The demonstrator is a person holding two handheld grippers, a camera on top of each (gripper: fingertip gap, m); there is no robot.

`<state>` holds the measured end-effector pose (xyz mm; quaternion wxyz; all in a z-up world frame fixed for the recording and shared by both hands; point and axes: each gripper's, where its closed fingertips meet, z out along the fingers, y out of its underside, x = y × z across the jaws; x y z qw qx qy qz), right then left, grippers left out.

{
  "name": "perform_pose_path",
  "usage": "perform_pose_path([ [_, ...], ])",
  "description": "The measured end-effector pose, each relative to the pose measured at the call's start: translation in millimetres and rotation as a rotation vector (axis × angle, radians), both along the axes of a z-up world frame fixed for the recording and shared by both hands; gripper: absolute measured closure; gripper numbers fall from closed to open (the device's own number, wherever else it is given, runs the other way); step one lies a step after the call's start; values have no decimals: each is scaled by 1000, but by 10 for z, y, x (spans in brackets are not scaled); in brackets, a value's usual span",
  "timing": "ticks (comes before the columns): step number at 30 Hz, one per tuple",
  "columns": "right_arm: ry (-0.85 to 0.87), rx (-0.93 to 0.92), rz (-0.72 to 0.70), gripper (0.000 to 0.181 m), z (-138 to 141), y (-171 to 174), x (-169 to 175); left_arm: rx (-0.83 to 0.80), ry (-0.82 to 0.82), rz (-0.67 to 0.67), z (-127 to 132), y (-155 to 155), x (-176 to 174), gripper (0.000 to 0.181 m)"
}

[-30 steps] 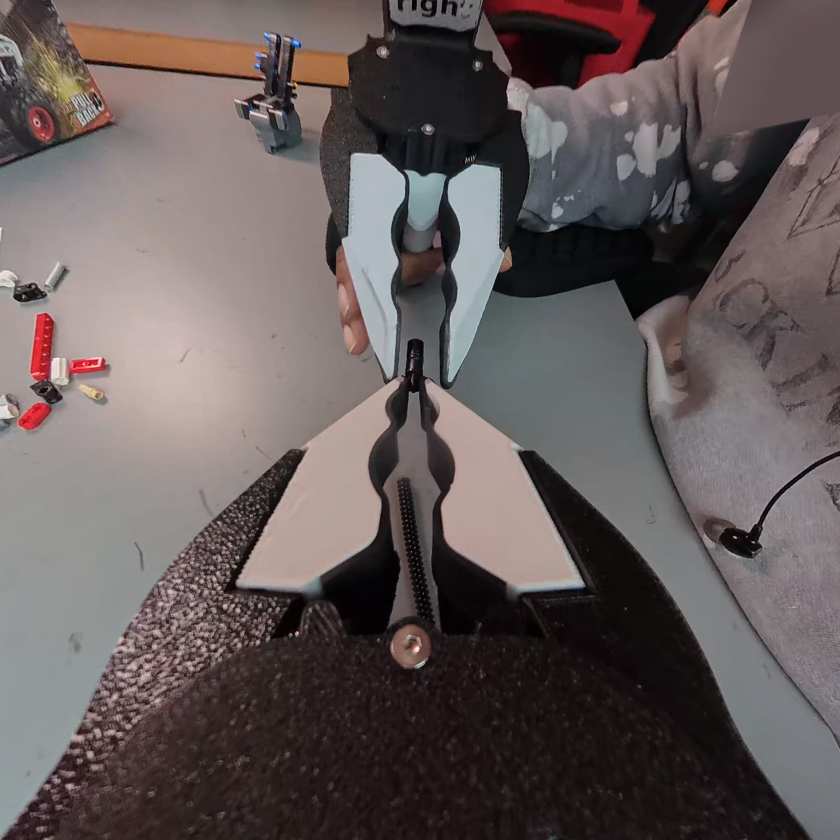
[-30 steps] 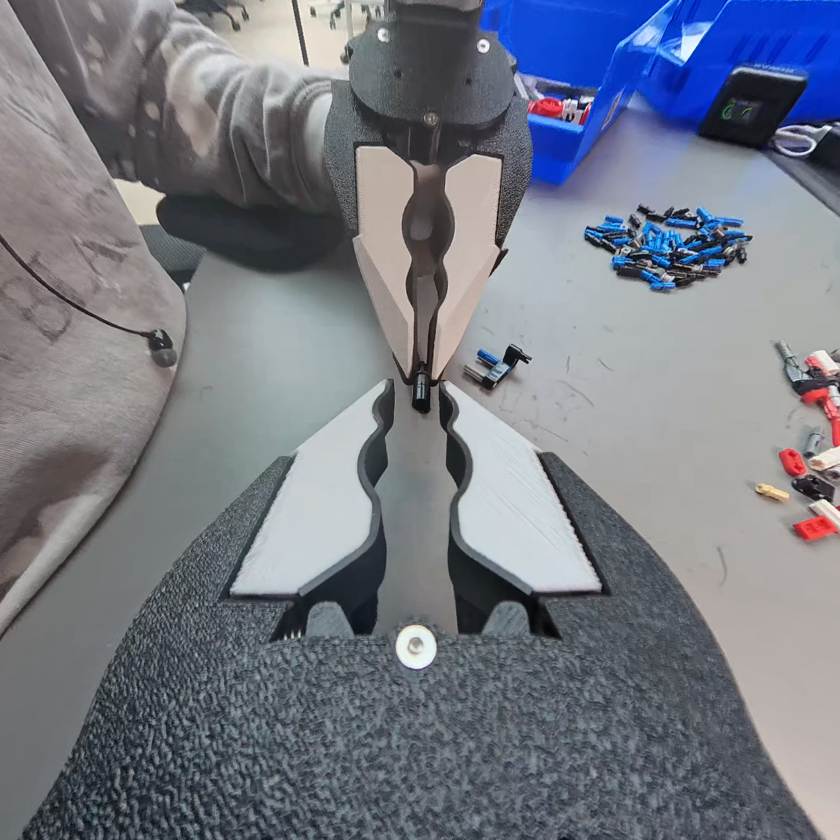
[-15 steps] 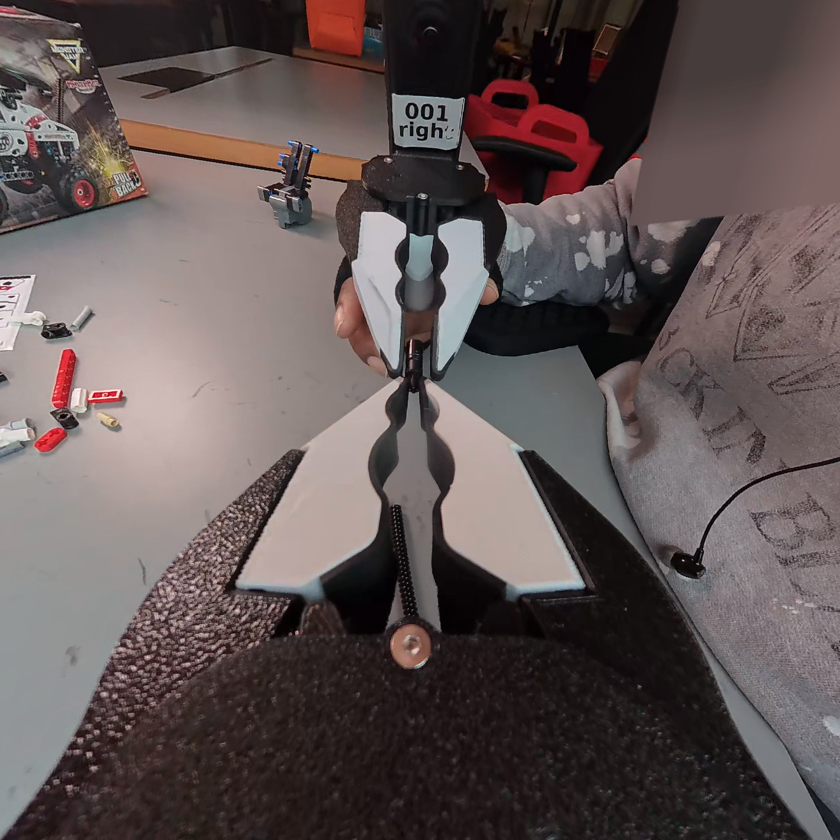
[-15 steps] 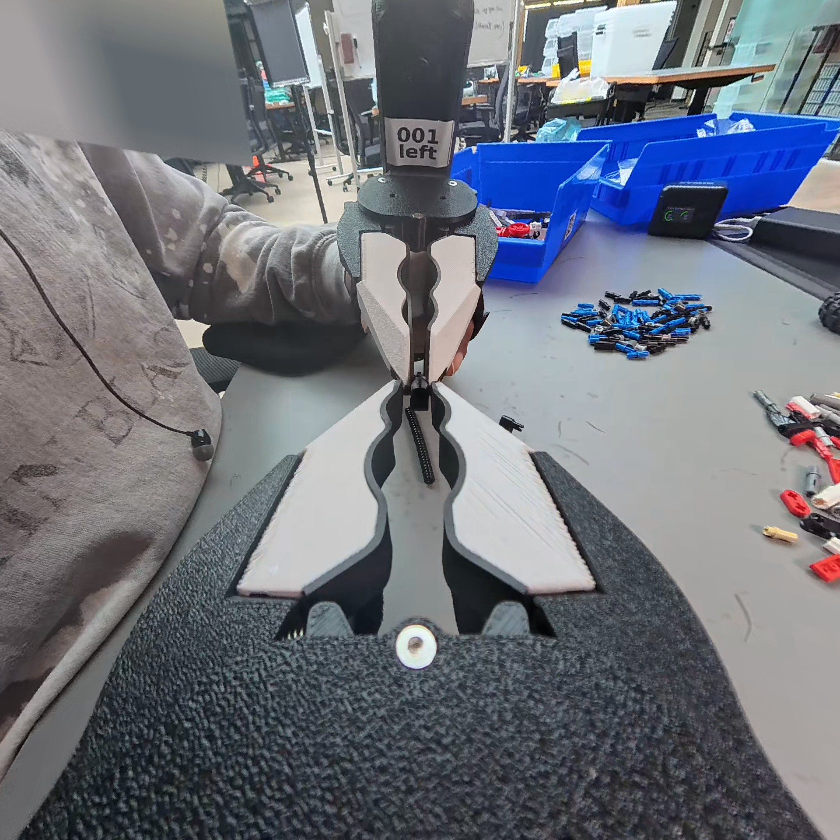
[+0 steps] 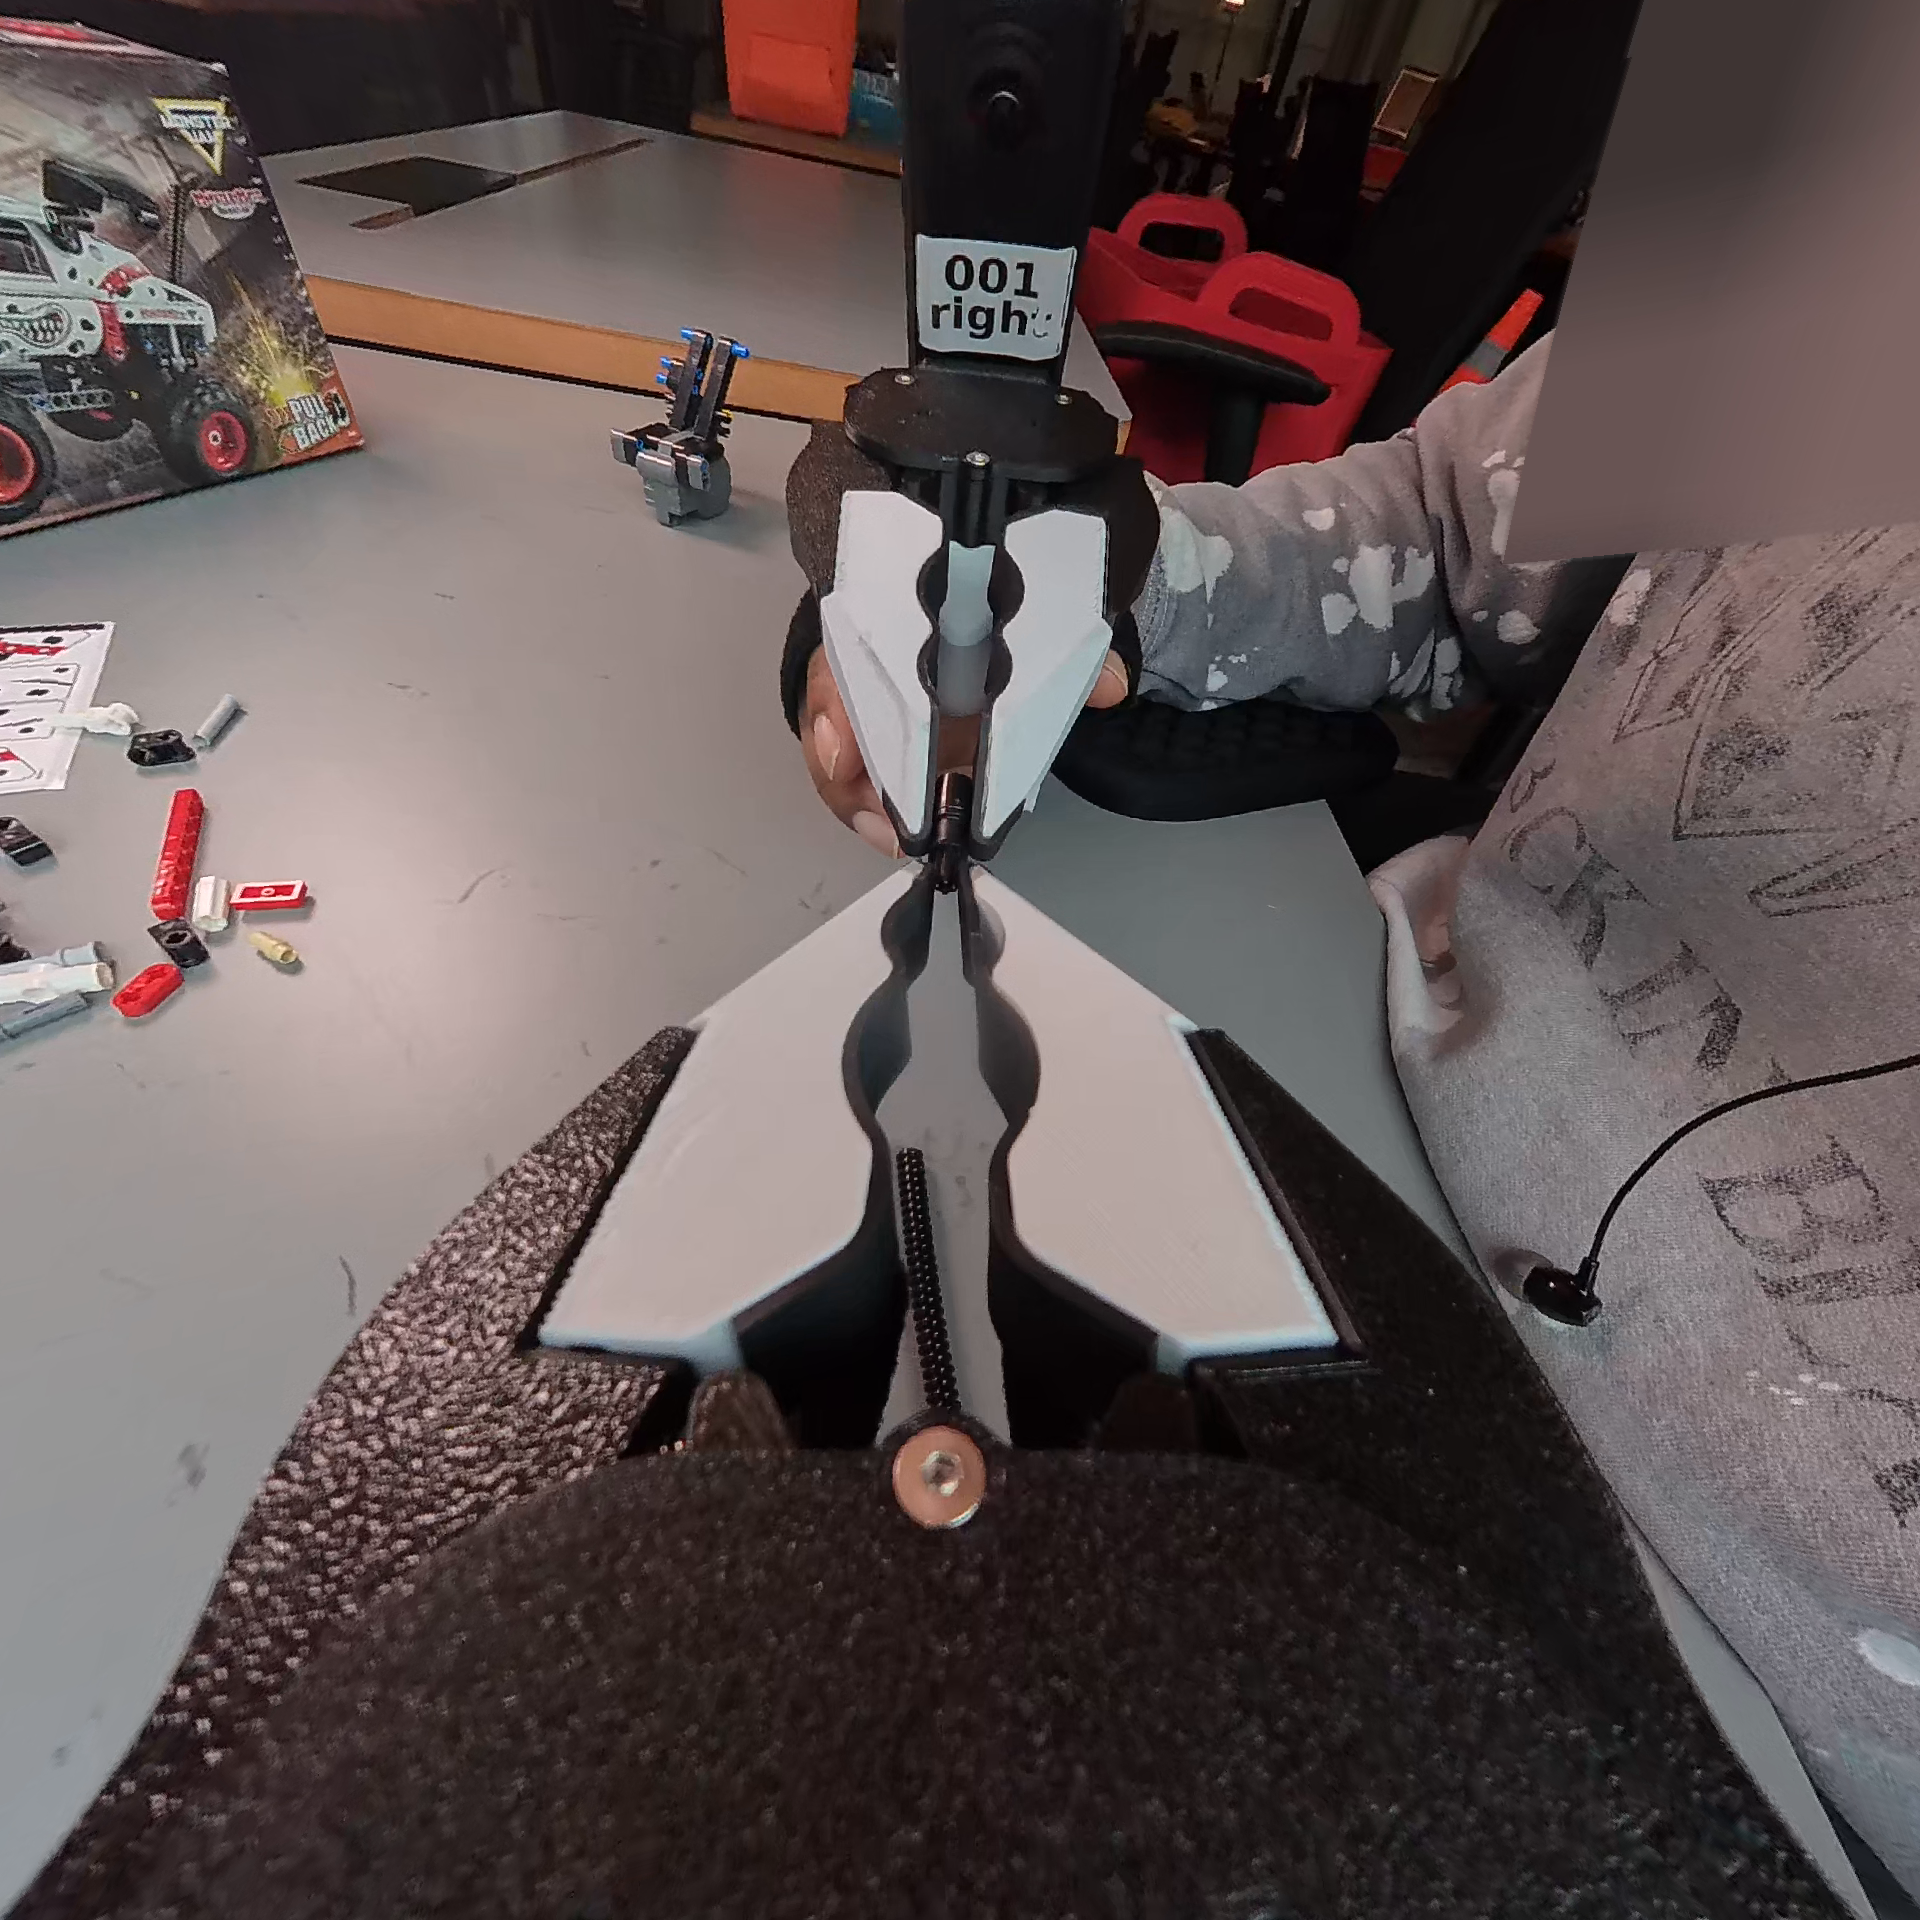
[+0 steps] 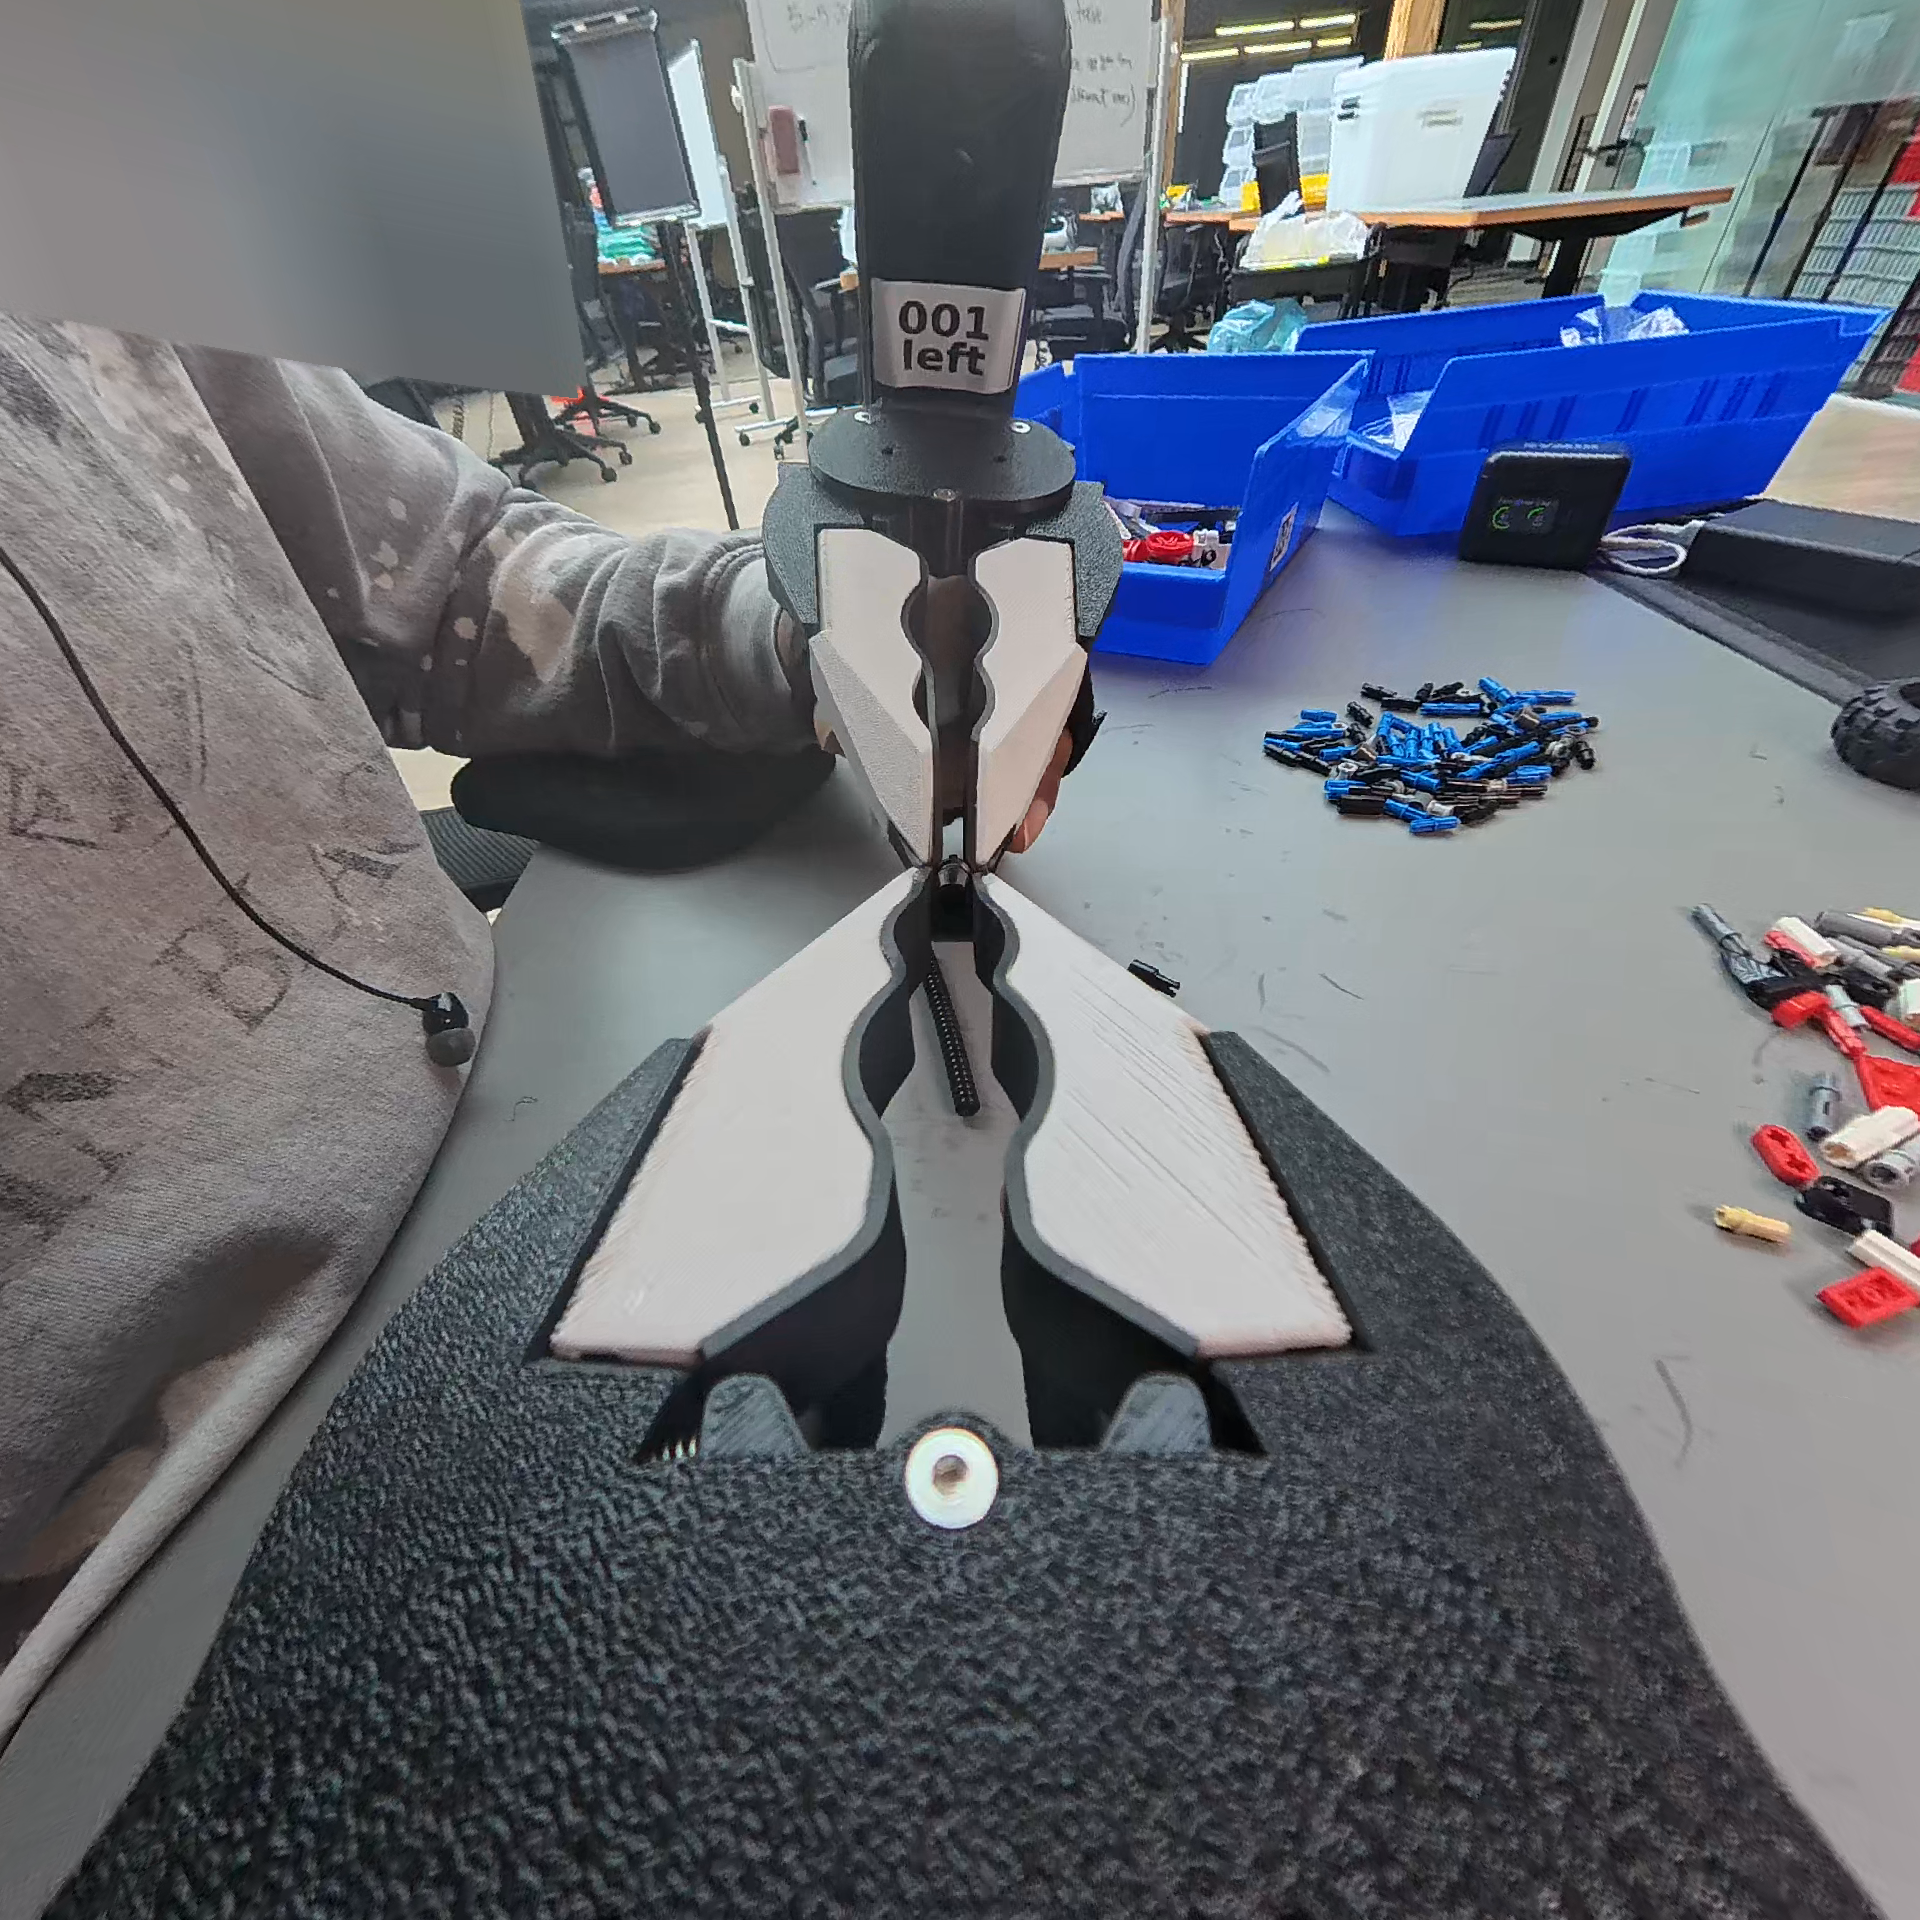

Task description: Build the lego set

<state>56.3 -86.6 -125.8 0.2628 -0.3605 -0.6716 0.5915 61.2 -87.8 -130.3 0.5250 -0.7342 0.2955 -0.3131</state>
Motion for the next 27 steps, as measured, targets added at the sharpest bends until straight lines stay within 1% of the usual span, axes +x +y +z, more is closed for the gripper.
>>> perform_pose_path([
  [5,11,19,0,174,2,-26,1,7,11,-12,8,-24,4,177],
  [9,5,58,10,174,-51,-51,10,-1,42,-23,-37,-36,22,177],
  [19,31,77,-6,175,-32,-46,-12,3,33,-15,-18,-26,10,176],
  [20,28,81,-5,175,-34,-38,-16,-10,35,-11,-25,-24,-3,176],
  [21,22,96,-4,175,-51,-21,-13,-34,39,-5,-46,-24,-32,166],
  [23,4,126,-29,175,-95,85,-9,-112,73,15,-146,-38,-119,159],
  [25,-35,180,-80,175,-197,248,-23,-222,193,33,-393,-77,-189,157],
  [27,-60,181,-110,174,-246,346,-37,-324,286,13,-631,-152,-165,158],
])
